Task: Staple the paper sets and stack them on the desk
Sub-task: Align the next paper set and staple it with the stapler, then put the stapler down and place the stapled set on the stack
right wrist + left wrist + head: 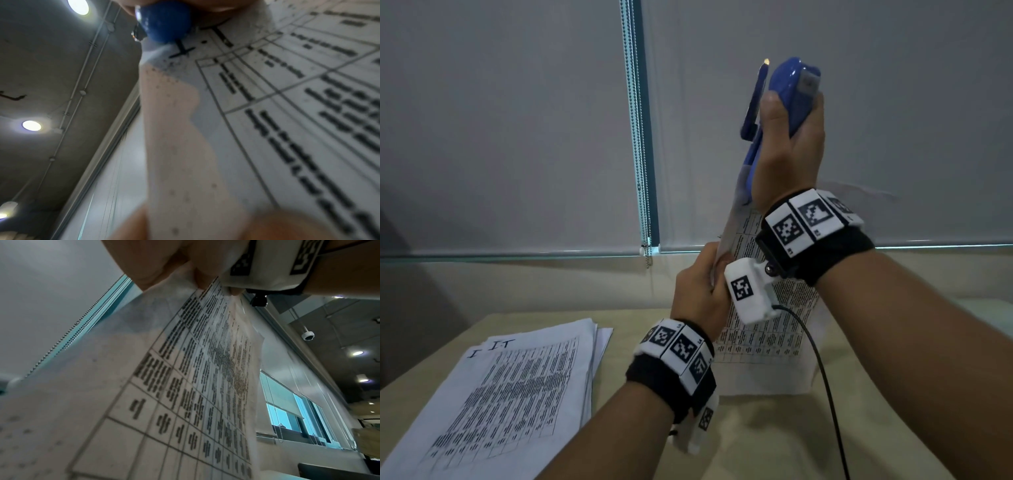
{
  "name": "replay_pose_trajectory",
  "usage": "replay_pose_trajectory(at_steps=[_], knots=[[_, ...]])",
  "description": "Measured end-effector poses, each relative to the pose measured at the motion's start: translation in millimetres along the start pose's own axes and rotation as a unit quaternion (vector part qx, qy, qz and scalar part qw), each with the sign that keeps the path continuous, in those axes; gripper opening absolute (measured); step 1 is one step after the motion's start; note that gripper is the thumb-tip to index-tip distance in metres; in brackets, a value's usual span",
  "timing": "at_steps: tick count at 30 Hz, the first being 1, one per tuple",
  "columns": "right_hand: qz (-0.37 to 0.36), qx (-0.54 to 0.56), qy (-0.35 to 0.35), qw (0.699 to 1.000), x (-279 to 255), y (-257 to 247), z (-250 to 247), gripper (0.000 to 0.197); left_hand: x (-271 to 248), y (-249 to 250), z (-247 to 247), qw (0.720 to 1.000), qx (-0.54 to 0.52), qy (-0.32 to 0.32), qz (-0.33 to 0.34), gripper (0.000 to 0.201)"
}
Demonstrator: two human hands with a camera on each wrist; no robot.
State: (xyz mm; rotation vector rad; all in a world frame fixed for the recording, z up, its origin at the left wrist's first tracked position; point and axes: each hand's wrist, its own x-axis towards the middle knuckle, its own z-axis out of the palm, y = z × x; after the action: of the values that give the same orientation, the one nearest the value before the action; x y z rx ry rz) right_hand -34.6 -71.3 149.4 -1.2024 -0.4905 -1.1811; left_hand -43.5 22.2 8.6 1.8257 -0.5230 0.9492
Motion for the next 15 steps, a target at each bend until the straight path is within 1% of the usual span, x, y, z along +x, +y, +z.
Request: replay_pose_trajectory(at_steps=[1,2,3,5,6,8,9,10,11,13,15], knots=[[-0.003,0.008,0.0,1.0,0.5,-1.2,-0.6,0.022,-2.7,-0.5,-0.2,1.0,-0.016,-0.011,-0.005,0.012],[-0.006,0.009,0.001,1.0,0.8,-2.1,-1.1,0.02,-6.4,-2.9,-0.4,0.999,-0.029,-0.021,-0.008,0.008],[-0.009,0.004,-0.001,1.0,1.0,-2.2,-1.6,0.019,-12.2,-5.5,-1.1,0.999,-0.033,-0.031,-0.015,0.01],[-0.01,-0.018,-0.016,1.0,2.3,-1.5,-0.7,0.018,-25.4,-11.4,-1.7,0.997,-0.026,-0.047,-0.05,0.004],[-0.004,-0.036,-0.03,0.999,2.4,-1.7,0.5,0.018,-29.0,-20.0,-3.9,0.995,-0.017,-0.044,-0.083,0.006],[0.023,-0.076,-0.069,0.994,3.7,4.5,2.4,0.018,-28.3,-35.0,-13.9,0.984,-0.021,-0.011,-0.178,0.012],[0.037,-0.096,-0.085,0.991,3.3,7.9,1.8,0.018,-23.2,-41.7,-23.8,0.973,-0.037,0.01,-0.229,0.009],[0.051,-0.118,-0.1,0.987,1.8,10.8,0.1,0.019,-16.7,-48.4,-36.8,0.963,-0.033,0.028,-0.265,0.003],[0.056,-0.135,-0.112,0.983,-0.4,15.7,-2.4,0.021,-9.0,-52.8,-54.2,0.955,0.003,0.037,-0.293,0.01],[0.072,-0.165,-0.125,0.976,-6.3,27.5,-10.2,0.026,2.1,-61.9,-99.5,0.935,0.106,0.033,-0.336,0.025],[0.114,-0.208,-0.145,0.961,-12.2,47.8,-23.6,0.031,3.6,-74.2,-151.9,0.909,0.207,0.026,-0.361,0.031]])
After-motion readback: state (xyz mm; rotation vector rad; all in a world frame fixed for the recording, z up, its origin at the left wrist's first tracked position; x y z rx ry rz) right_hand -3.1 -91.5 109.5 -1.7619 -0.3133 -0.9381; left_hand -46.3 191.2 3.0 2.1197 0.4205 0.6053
